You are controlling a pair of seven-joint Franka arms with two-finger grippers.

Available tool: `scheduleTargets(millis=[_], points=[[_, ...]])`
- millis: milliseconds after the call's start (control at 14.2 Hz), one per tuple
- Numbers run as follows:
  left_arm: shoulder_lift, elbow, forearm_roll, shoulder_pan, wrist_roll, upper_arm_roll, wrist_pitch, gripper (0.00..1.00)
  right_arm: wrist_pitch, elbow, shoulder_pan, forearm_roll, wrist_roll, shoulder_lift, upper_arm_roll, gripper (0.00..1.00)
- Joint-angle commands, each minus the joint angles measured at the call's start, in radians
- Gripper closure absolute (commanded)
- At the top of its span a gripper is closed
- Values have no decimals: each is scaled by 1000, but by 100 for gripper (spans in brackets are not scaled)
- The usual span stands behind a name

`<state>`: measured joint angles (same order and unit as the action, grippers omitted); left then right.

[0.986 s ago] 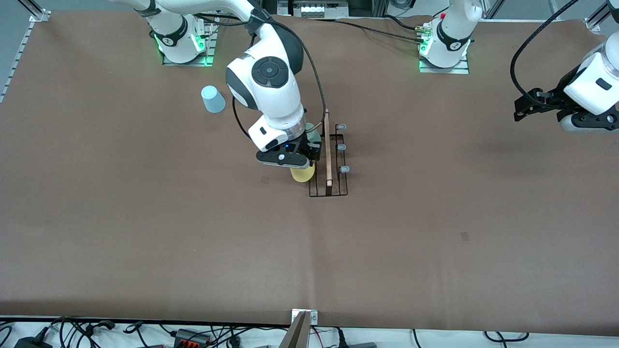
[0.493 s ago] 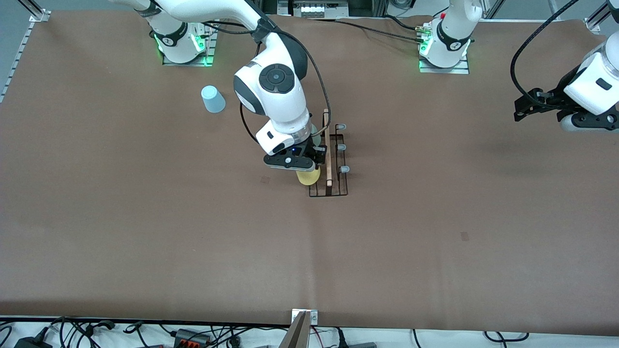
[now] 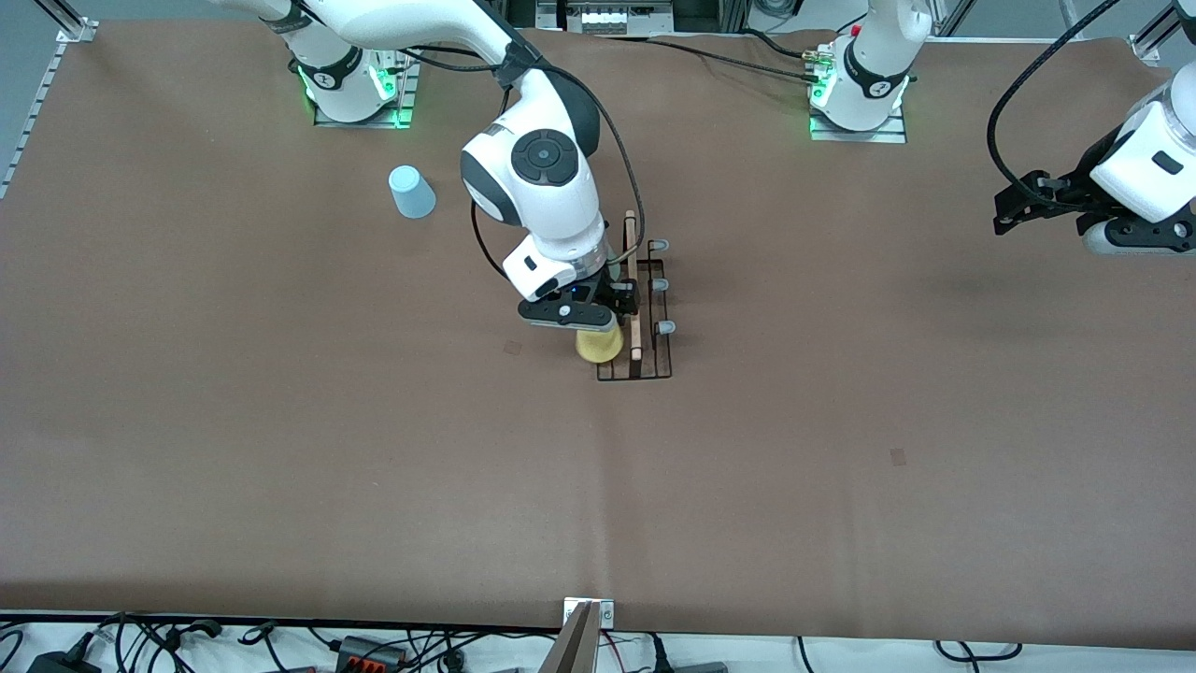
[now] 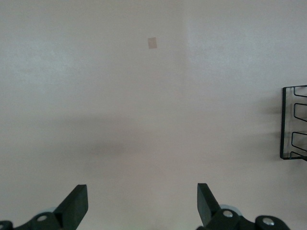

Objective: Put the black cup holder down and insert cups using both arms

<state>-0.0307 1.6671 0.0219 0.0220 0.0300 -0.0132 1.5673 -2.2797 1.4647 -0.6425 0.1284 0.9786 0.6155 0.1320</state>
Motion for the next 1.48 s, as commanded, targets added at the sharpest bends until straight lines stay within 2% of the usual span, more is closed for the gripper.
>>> scheduleTargets(millis=[0, 211, 493, 563, 704, 845, 986, 1127, 1197, 1338, 1408], points=[[0, -12, 6, -5, -5, -1, -6, 0, 101, -4, 50, 17, -47, -69, 1, 0], [0, -12, 6, -5, -5, -1, -6, 0, 299, 31, 194, 7, -280, -218, 4, 0], [0, -12, 6, -8, -7, -1, -6, 0, 449, 72, 470, -6, -564, -397, 15, 0], [0, -12, 6, -8, -7, -1, -4, 0, 478, 88, 542, -32, -616, -442, 15, 0], [0, -10, 6, -8, -7, -1, -4, 0, 549, 97, 683, -91, -702, -496, 15, 0], [-1, -10, 6, -10, -7, -1, -6, 0, 609, 94, 771, -109, -797, -528, 9, 0], [-2, -9, 3, -10, -7, -2, -7, 0, 626, 89, 819, -108, -828, -540, -11, 0], [-3, -4, -28, -20, -7, -2, -7, 0, 637, 59, 810, -98, -839, -539, -44, 0], [-3, -4, -55, -36, -7, -1, -4, 0, 647, 48, 798, -93, -845, -531, -69, 0], [-3, -1, -74, -39, -1, -1, 0, 0, 660, 20, 698, -78, -941, -499, -161, 0], [-5, -3, -74, -39, 2, -2, 0, 0, 670, 25, 692, -78, -952, -500, -166, 0]])
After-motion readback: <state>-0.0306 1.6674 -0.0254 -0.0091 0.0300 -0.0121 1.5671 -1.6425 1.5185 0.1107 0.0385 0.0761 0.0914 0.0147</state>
